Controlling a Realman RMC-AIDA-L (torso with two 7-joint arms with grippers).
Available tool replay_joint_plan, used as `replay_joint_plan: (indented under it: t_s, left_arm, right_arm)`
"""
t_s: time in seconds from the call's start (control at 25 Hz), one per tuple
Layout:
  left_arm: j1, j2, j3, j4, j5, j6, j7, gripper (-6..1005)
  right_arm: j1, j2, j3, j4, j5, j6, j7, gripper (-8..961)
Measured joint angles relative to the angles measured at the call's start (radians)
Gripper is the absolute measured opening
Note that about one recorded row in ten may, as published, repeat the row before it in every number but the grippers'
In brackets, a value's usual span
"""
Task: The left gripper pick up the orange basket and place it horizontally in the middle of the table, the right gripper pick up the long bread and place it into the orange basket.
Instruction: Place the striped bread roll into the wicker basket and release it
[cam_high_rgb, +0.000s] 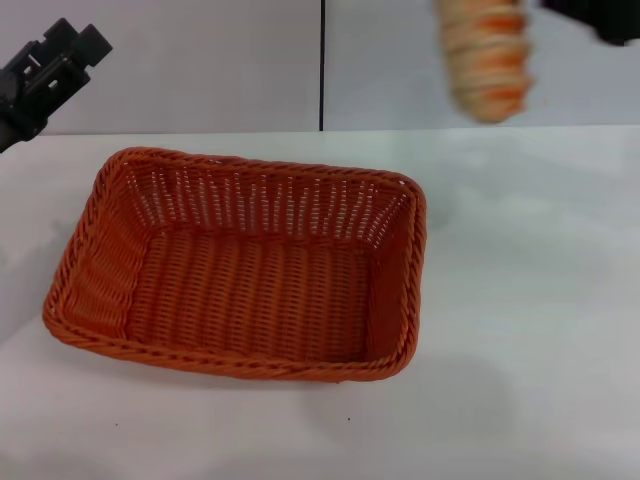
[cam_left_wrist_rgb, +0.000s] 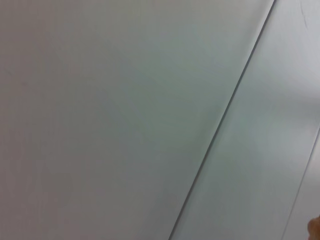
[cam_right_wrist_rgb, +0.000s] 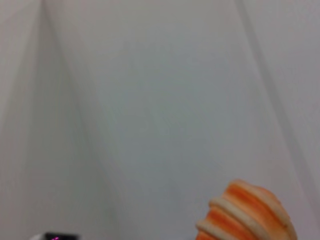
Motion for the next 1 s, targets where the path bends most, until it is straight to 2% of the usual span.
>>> replay_joint_plan:
  t_s: [0.04, 0.12, 0.16, 0.2, 0.36, 0.44, 0.84, 1.0]
  left_arm:
    - [-0.003, 0.000, 0.000, -0.006, 0.000, 0.000, 0.001, 796]
    - [-0.008, 0.002, 0.000, -0.015, 0.002, 0.000, 0.004, 795]
    - [-0.014, 0.002, 0.003, -0.018, 0.004, 0.000, 0.003, 795]
    - [-0.014, 0.002, 0.003, -0.018, 0.004, 0.000, 0.003, 795]
    - [-0.019, 0.002, 0.017, -0.019, 0.007, 0.001, 0.003, 795]
    - [-0.019, 0.001, 0.019, -0.019, 0.005, 0.001, 0.006, 795]
    - [-0.021, 0.000, 0.021, -0.019, 0.002, 0.001, 0.008, 795]
    - [-0.021, 0.000, 0.020, -0.019, 0.002, 0.001, 0.008, 795]
  right_arm:
    - [0.046, 0.007, -0.057, 0.061, -0.010, 0.013, -0.036, 159]
    - [0.068, 0.009, -0.084, 0.091, -0.019, 0.021, -0.054, 156]
    - [0.122, 0.012, -0.137, 0.152, -0.067, 0.055, -0.077, 154]
    - [0.122, 0.012, -0.137, 0.152, -0.067, 0.055, -0.077, 151]
    - [0.208, 0.026, -0.184, 0.260, -0.168, 0.147, -0.067, 141]
    - [0.221, 0.032, -0.191, 0.278, -0.196, 0.162, -0.067, 175]
    - [0.192, 0.037, -0.195, 0.267, -0.219, 0.152, -0.069, 345]
    - [0.162, 0.037, -0.184, 0.248, -0.214, 0.129, -0.070, 511]
